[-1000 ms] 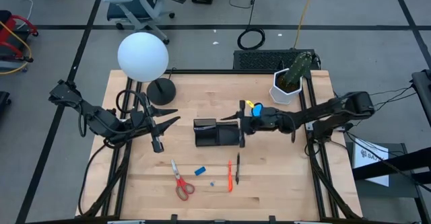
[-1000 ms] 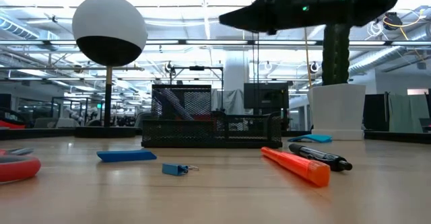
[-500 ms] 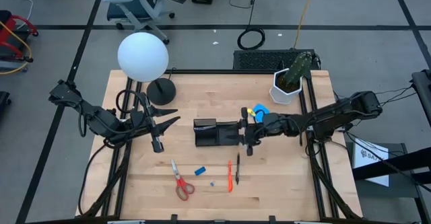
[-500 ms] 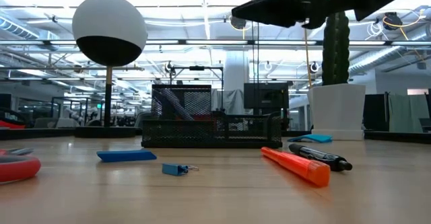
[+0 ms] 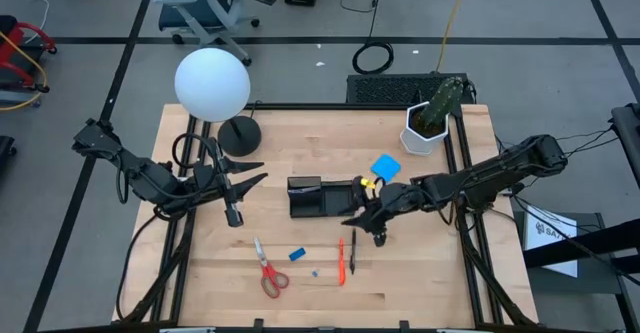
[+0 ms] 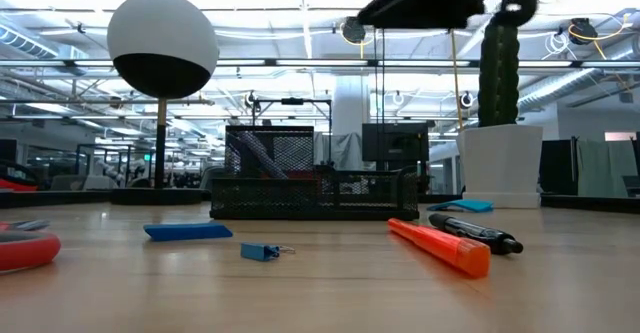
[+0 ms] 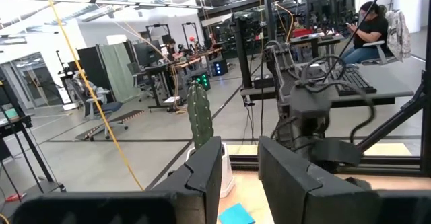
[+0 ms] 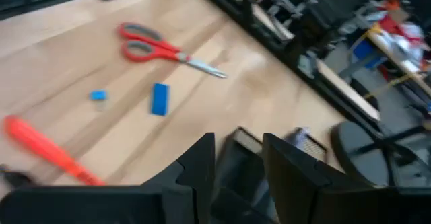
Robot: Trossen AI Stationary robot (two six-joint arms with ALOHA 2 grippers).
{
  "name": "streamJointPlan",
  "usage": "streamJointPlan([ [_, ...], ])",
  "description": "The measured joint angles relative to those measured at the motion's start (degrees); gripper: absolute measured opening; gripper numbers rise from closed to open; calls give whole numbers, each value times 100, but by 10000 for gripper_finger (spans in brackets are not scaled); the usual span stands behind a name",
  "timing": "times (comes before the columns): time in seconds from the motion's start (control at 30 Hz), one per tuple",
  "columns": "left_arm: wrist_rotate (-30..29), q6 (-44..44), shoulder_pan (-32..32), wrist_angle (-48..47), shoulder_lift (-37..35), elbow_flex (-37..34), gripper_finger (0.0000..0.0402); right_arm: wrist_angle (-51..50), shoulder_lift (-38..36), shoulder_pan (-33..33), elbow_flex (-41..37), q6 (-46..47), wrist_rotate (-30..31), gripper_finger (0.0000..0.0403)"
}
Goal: Pick and place office supplies into organizer
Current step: Put the black pen into the black desk organizer
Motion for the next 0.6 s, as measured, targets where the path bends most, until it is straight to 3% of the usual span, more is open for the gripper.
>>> streamJointPlan([
  [0.37, 0, 0, 0, 0, 0, 0, 104, -1204, 12, 267, 85, -236, 2, 114],
  [0.6, 0, 0, 0, 0, 0, 0, 104, -2990, 681, 311, 1189, -617, -6, 102],
])
